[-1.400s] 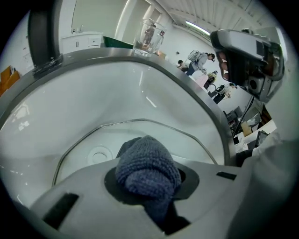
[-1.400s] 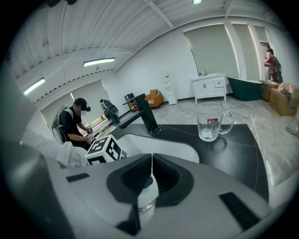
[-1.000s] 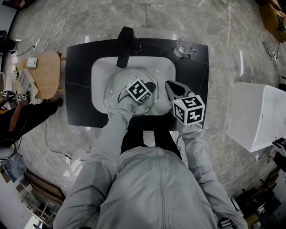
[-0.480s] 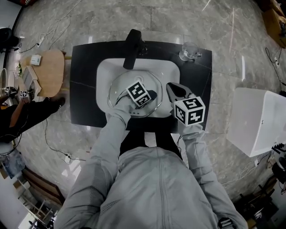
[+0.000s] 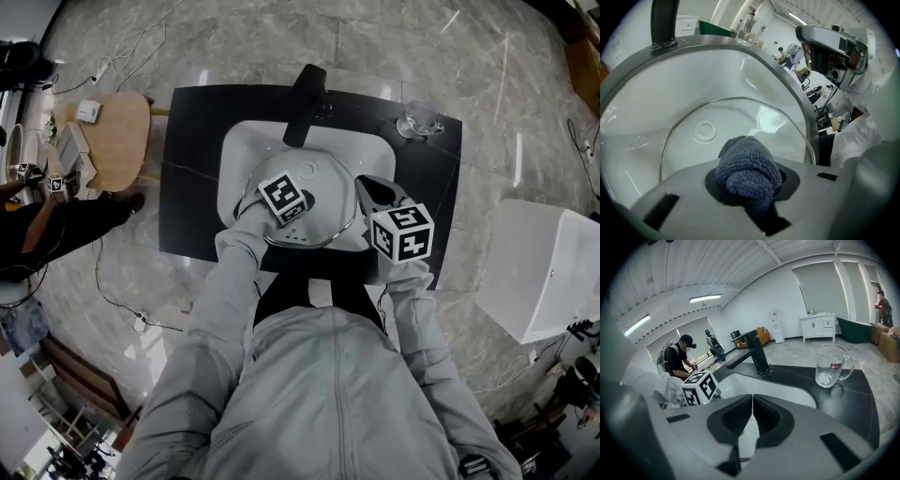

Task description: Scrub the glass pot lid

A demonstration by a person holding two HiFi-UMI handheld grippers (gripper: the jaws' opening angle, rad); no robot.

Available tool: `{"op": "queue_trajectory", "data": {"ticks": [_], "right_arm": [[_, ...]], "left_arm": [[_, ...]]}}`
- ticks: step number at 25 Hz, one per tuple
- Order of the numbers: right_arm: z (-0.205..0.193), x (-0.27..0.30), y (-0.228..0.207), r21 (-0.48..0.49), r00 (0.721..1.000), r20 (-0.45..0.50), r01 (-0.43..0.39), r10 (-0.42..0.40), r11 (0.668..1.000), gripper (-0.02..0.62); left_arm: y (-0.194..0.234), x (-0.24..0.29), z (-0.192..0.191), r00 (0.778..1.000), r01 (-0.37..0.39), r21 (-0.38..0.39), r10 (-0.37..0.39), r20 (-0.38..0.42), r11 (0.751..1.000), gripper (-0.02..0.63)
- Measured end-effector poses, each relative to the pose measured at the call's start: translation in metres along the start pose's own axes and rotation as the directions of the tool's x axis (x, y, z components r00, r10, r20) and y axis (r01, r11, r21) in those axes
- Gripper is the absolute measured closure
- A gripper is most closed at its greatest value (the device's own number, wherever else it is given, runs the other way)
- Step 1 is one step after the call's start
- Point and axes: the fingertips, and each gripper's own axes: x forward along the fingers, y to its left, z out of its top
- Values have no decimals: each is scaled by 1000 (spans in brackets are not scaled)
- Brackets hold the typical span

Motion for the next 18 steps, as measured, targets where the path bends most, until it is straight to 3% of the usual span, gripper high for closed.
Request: {"op": "queue_trajectory", "data": {"ticks": [10, 13, 15, 18], "right_arm": [[3, 7, 14, -32, 1000, -16, -19, 18, 999, 565], [4, 7, 16, -39, 1000, -14, -21, 21, 999, 566], [5, 5, 16, -42, 1000, -14, -22, 21, 999, 566], [6, 3, 16, -44, 1000, -15, -18, 17, 999, 565]], "left_arm": [[43, -35, -51, 990, -131, -49, 128, -54, 990, 522], [53, -45, -63, 980, -181, -28, 178, -93, 983, 522], [50, -48, -68, 976, -177, 1, 176, -132, 984, 522], [36, -47, -72, 978, -112, 7, 111, -176, 994, 522]]}}
